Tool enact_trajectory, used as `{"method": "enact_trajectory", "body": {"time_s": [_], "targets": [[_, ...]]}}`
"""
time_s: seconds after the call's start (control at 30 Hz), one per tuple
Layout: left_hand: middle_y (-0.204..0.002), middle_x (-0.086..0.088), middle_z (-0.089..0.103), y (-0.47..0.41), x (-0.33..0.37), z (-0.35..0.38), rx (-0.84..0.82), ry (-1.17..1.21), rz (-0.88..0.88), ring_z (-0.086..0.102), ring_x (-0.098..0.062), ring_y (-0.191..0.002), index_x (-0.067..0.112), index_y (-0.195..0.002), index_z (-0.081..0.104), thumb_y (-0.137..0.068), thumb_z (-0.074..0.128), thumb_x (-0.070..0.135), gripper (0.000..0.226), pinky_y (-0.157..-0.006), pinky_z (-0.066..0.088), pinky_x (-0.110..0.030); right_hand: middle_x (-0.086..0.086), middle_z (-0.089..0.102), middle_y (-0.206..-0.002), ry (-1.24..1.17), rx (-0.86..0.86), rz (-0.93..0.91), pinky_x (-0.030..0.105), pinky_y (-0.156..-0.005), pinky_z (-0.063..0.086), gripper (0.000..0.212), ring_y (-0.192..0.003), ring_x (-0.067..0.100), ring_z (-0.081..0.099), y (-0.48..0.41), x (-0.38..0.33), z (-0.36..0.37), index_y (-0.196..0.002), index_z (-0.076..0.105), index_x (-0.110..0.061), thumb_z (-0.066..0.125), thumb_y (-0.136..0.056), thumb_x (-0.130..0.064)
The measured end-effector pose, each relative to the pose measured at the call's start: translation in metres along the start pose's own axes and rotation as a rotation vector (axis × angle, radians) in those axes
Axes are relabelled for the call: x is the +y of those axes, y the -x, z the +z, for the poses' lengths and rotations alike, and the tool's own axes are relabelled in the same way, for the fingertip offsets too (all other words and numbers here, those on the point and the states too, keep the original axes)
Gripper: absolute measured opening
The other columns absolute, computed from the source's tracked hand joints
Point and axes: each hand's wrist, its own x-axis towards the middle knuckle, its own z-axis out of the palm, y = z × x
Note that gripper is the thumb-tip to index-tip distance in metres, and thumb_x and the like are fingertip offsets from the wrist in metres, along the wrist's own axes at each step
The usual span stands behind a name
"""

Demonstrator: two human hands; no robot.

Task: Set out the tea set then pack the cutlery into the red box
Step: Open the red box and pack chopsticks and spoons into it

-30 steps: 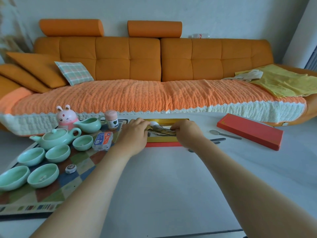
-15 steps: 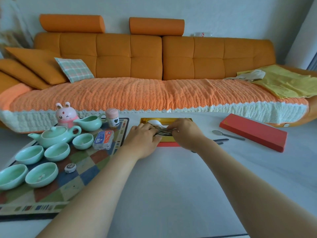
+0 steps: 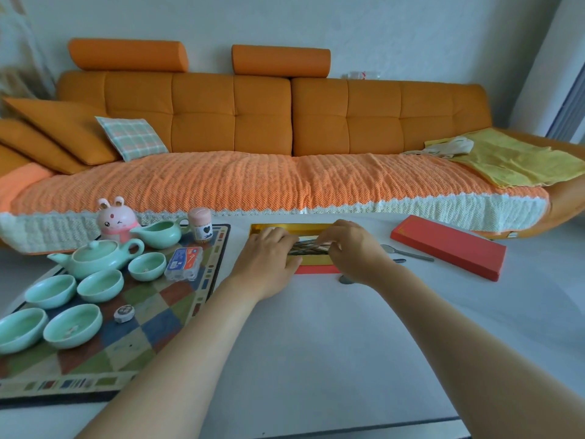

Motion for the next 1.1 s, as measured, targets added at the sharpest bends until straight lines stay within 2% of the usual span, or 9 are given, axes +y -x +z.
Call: {"method": "enact_trajectory", "body": {"time_s": [0.13, 0.23, 0.37, 0.53, 0.73, 0.9, 1.0, 1.1], "targets": [[-0.117, 0.004, 0.055, -0.002, 0.027, -0.001, 0.081, 0.083, 0.081, 0.048, -0.018, -0.114, 0.02, -0.121, 0.06, -0.096, 0.053, 0.032, 0.028, -0.096, 0.04, -0.035, -0.005, 0.061, -0.094, 0.029, -0.007, 0.092, 0.036, -0.067, 0.052, 0.033, -0.081, 0.018, 0.06, 0.017, 0.014, -0.021, -0.087, 0.071, -0.026, 0.046, -0.088, -0.005], [-0.112, 0.005, 0.057, 0.0, 0.051, 0.002, 0.053, 0.178, 0.099, 0.053, -0.016, -0.104, 0.019, -0.111, 0.062, -0.096, 0.053, 0.025, 0.018, -0.081, 0.045, -0.029, -0.007, 0.065, -0.102, 0.116, -0.109, 0.174, 0.037, -0.075, 0.054, 0.032, -0.092, 0.019, 0.062, 0.033, 0.026, -0.032, -0.091, 0.071, -0.03, 0.048, -0.088, -0.008], [-0.114, 0.007, 0.055, 0.001, 0.071, 0.013, -0.083, 0.202, 0.103, 0.054, -0.015, -0.105, 0.024, -0.115, 0.061, -0.097, 0.049, 0.027, 0.022, -0.078, 0.052, -0.034, -0.005, 0.063, -0.119, 0.238, -0.264, 0.17, 0.034, -0.087, 0.052, 0.048, -0.108, 0.019, 0.058, 0.052, 0.042, -0.034, -0.117, 0.069, -0.036, 0.044, -0.089, -0.005], [-0.12, 0.009, 0.059, 0.001, 0.081, 0.022, -0.163, 0.206, 0.127, 0.053, -0.015, -0.111, 0.031, -0.127, 0.061, -0.099, 0.048, 0.028, 0.031, -0.081, 0.051, -0.031, -0.008, 0.062, -0.127, 0.235, -0.293, 0.143, 0.029, -0.089, 0.05, 0.049, -0.11, 0.018, 0.059, 0.061, 0.052, -0.034, -0.121, 0.069, -0.035, 0.047, -0.091, -0.003], [-0.115, 0.008, 0.061, 0.002, 0.087, 0.02, -0.164, 0.183, 0.125, 0.05, -0.015, -0.109, 0.03, -0.124, 0.062, -0.097, 0.054, 0.037, 0.029, -0.072, 0.039, -0.026, -0.012, 0.065, -0.107, 0.073, -0.311, 0.111, 0.009, -0.065, 0.036, 0.041, -0.085, 0.004, 0.053, 0.062, 0.046, -0.029, -0.107, 0.074, -0.034, 0.055, -0.089, -0.003], [-0.112, 0.008, 0.062, -0.001, 0.079, 0.012, -0.242, 0.259, 0.012, 0.056, -0.013, -0.096, 0.029, -0.12, 0.066, -0.089, 0.067, 0.037, 0.032, -0.071, 0.044, -0.026, -0.016, 0.065, -0.086, -0.03, -0.299, 0.078, 0.006, -0.064, 0.041, 0.028, -0.074, -0.002, 0.057, 0.06, 0.034, -0.032, -0.091, 0.076, -0.03, 0.068, -0.084, -0.004], [-0.103, 0.011, 0.06, -0.002, 0.071, 0.005, -0.343, 0.349, -0.026, 0.054, -0.006, -0.087, 0.027, -0.114, 0.068, -0.087, 0.071, 0.034, 0.028, -0.067, 0.04, -0.019, -0.019, 0.065, -0.083, -0.059, -0.314, 0.081, 0.007, -0.066, 0.044, 0.023, -0.074, -0.004, 0.06, 0.058, 0.028, -0.032, -0.091, 0.075, -0.031, 0.074, -0.081, -0.01], [-0.097, 0.014, 0.059, -0.001, 0.061, 0.0, -0.38, 0.429, -0.065, 0.055, -0.003, -0.087, 0.031, -0.105, 0.067, -0.086, 0.074, 0.028, 0.02, -0.069, 0.041, -0.018, -0.018, 0.068, -0.084, -0.071, -0.317, 0.084, 0.007, -0.065, 0.042, 0.019, -0.076, -0.005, 0.061, 0.056, 0.024, -0.03, -0.091, 0.075, -0.032, 0.071, -0.082, -0.016]]}}
